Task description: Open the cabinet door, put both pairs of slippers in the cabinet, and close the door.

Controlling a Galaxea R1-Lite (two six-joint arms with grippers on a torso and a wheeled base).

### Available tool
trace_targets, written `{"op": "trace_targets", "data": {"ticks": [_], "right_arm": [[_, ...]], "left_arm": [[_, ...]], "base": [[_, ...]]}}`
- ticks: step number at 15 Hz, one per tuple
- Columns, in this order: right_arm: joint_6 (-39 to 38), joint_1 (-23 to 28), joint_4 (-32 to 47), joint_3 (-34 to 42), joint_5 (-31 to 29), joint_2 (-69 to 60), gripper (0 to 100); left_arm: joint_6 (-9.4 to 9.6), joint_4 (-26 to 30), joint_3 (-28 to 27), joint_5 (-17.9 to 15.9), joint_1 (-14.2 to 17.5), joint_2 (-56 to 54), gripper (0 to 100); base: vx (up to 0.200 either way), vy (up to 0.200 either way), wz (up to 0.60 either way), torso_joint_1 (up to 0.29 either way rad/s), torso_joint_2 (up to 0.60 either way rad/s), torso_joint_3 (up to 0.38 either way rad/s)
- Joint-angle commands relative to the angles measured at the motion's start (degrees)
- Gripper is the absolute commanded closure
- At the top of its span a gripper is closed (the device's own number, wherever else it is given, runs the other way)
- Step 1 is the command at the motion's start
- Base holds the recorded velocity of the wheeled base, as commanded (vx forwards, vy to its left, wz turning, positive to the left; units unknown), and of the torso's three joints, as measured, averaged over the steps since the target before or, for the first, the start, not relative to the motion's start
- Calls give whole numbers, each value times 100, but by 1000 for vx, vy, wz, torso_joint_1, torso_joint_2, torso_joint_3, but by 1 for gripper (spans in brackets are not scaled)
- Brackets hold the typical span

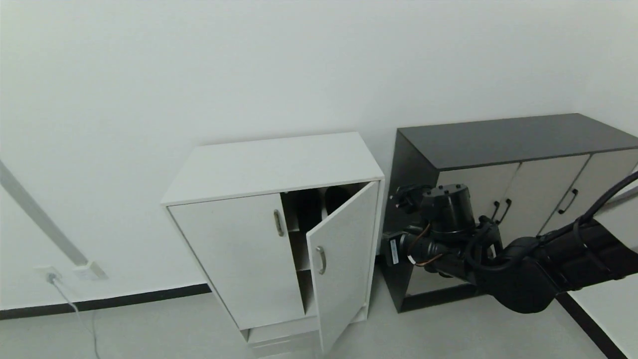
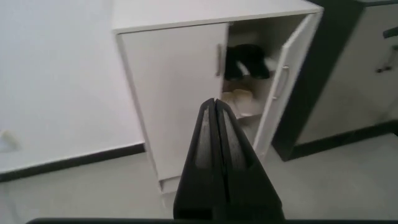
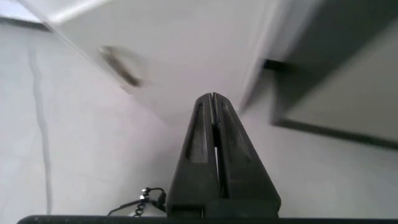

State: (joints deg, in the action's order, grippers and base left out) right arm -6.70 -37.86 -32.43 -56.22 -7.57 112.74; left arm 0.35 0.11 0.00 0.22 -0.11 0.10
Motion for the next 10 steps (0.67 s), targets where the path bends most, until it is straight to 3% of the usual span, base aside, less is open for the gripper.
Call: {"op": "trace_targets", "data": {"ticks": [1,2,7,10], "right_arm": [[-15,-10,-18,6,98,-59,100],[-24,-2,-18,24,238,-94,100],[-15,-2,-62,199,449,-191,100],[117,7,-545,894,898,-375,100]], "left_arm": [[0,-2,0,4,2,-1,100],[0,-2,0,4,2,-1,100],[0,-2,0,4,2,-1,100],[9,-2,0,4,2,-1,100]], "base": [[0,0,600,17,-2,2],[0,0,600,2,2,7],[0,0,0,0,0,0],[0,0,0,0,0,0]]}}
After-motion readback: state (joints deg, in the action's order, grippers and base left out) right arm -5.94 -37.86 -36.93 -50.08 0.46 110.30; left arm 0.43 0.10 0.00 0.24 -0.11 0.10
